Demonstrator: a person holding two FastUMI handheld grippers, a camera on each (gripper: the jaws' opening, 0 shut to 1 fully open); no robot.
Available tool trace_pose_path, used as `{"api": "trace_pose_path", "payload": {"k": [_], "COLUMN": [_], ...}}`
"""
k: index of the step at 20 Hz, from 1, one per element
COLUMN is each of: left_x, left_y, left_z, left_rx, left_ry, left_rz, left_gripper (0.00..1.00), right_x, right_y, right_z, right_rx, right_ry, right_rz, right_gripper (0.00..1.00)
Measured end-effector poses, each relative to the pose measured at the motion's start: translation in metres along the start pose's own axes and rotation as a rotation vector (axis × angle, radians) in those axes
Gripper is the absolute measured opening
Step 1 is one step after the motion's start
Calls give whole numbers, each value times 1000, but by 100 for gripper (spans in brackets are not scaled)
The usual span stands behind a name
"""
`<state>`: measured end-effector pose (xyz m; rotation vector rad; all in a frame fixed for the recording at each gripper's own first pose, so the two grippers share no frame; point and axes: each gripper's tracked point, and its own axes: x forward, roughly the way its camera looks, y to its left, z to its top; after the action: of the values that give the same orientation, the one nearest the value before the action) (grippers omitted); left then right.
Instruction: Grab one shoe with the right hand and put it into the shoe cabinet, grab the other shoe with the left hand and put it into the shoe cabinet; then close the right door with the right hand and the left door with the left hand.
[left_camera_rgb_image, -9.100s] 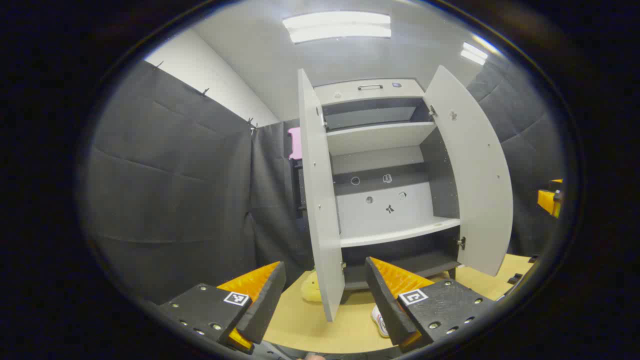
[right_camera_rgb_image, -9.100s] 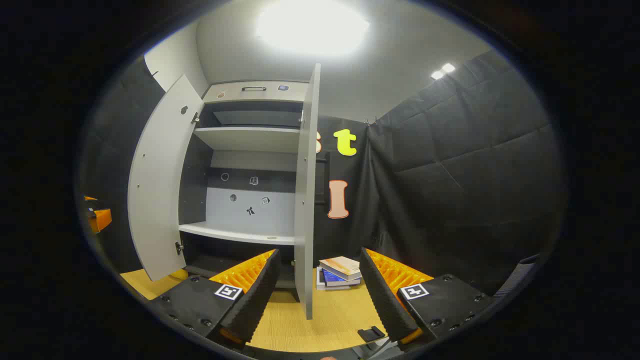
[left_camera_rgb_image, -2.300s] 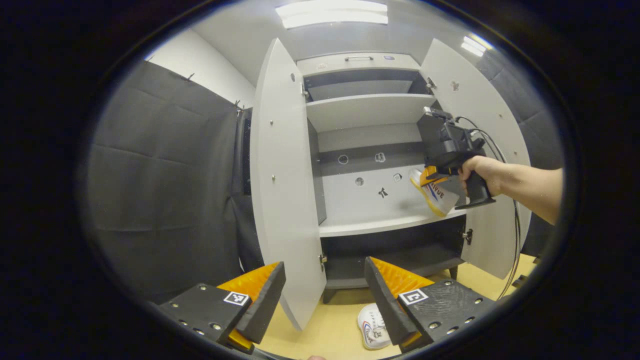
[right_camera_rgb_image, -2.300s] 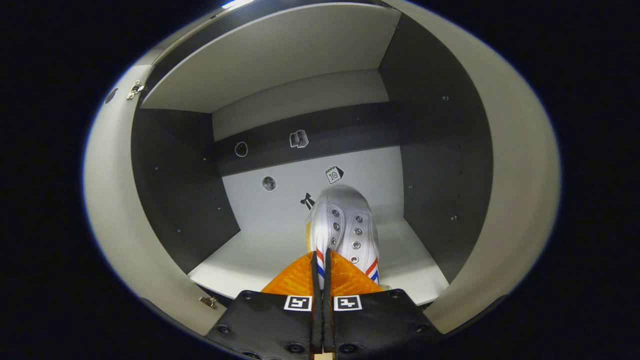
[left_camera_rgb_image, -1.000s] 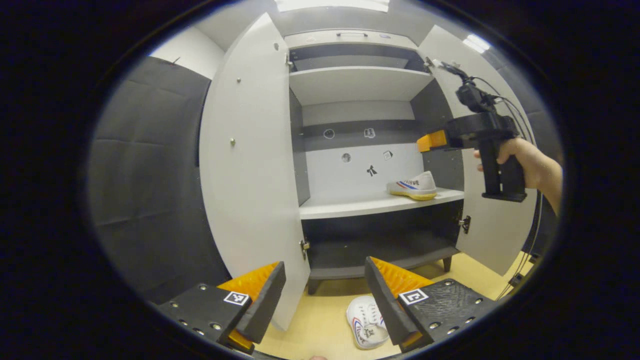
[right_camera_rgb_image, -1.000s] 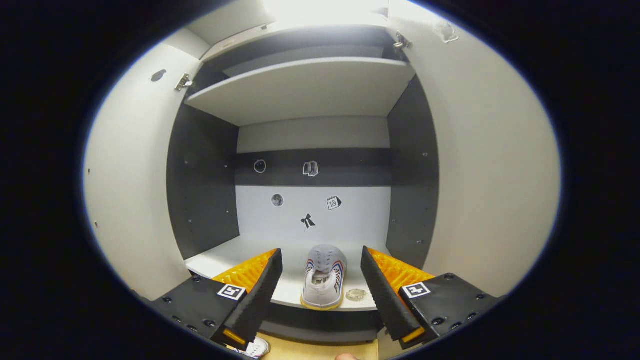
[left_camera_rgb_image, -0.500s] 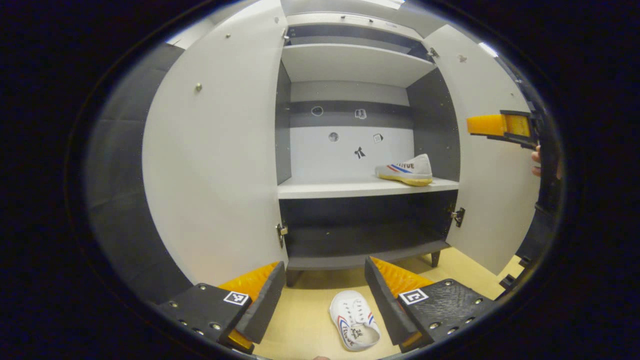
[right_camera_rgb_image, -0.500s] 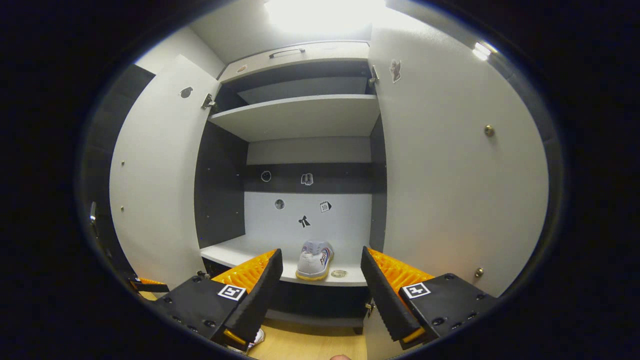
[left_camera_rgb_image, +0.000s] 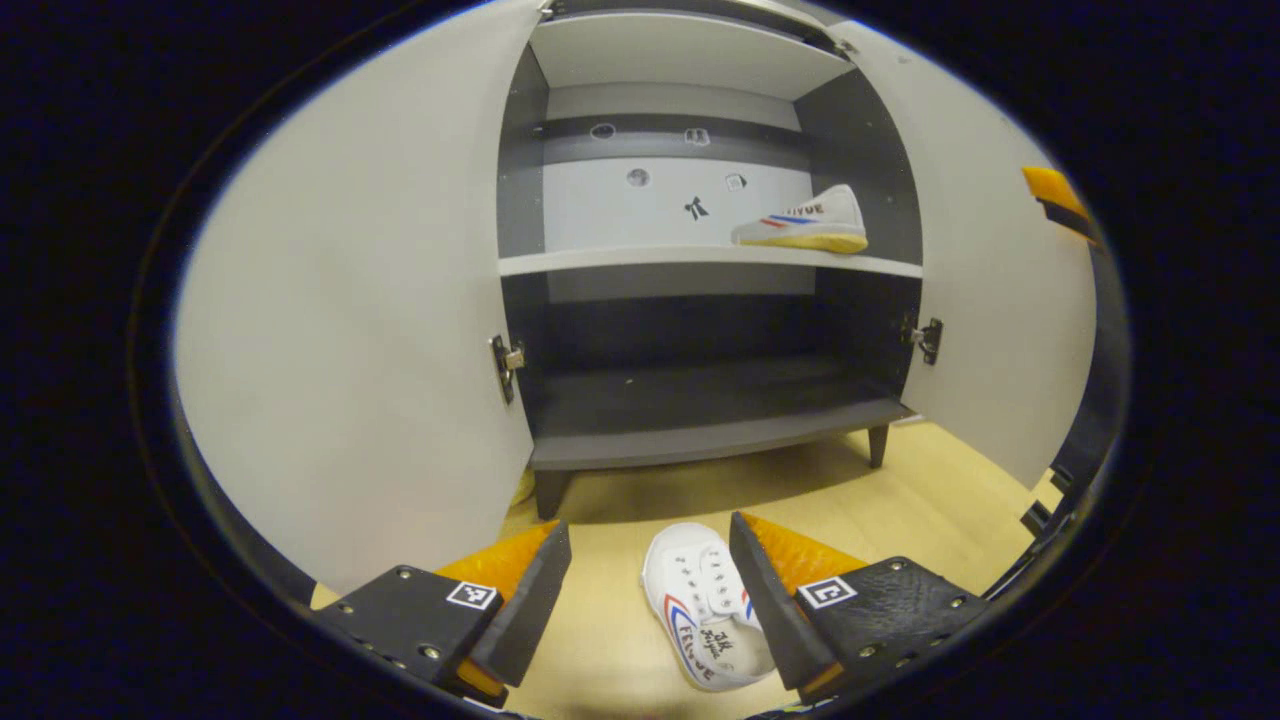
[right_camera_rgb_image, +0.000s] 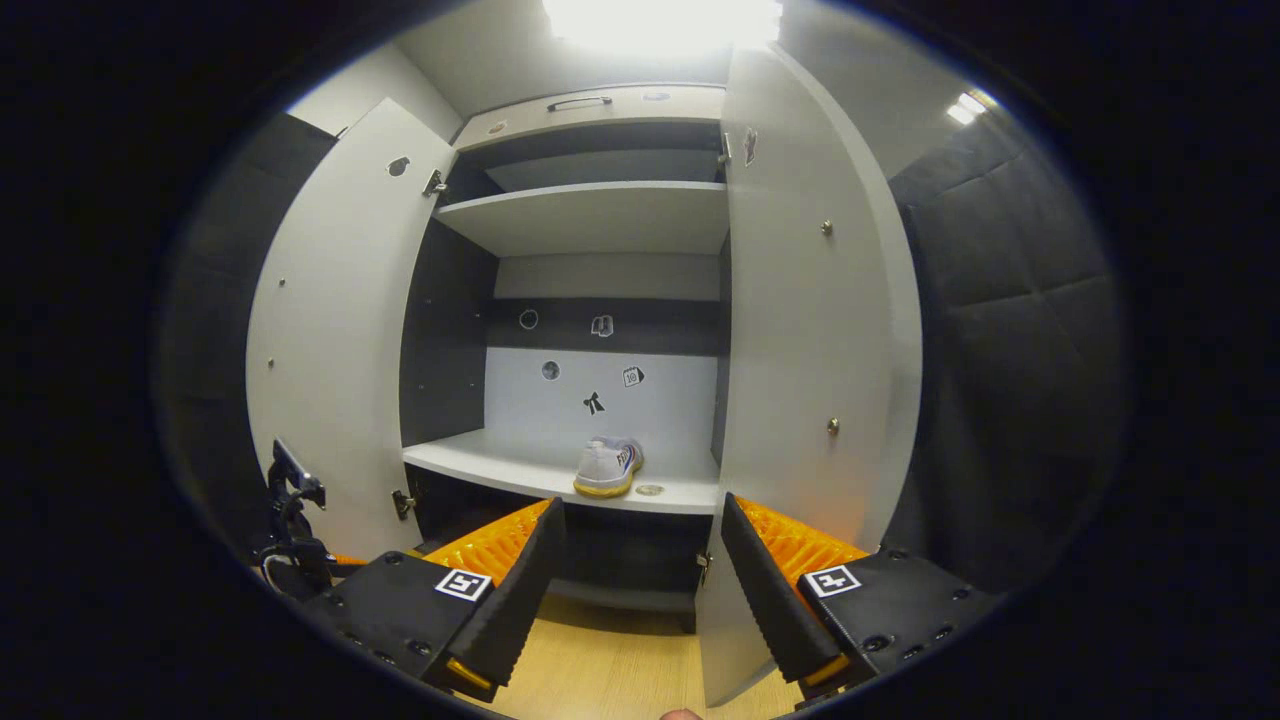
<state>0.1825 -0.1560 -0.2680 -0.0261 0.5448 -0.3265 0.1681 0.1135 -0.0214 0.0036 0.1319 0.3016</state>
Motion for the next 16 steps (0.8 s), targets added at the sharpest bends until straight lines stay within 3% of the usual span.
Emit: {"api": "trace_pose_path", "payload": {"k": [12,16], "left_x": [55,59], "left_y": [-4,-3], "left_z": [-96,-115], "left_rx": [0,-3], "left_ry": [243,300], "left_rz": [-1,0], "left_gripper": [93,93], "right_x": [-15,-17], "right_y": [-7,-8], "right_z": [-34,-40], "right_rx": [12,12], "right_ry": [90,110], "right_rz": [-21,-19], "right_gripper": [97,92]}}
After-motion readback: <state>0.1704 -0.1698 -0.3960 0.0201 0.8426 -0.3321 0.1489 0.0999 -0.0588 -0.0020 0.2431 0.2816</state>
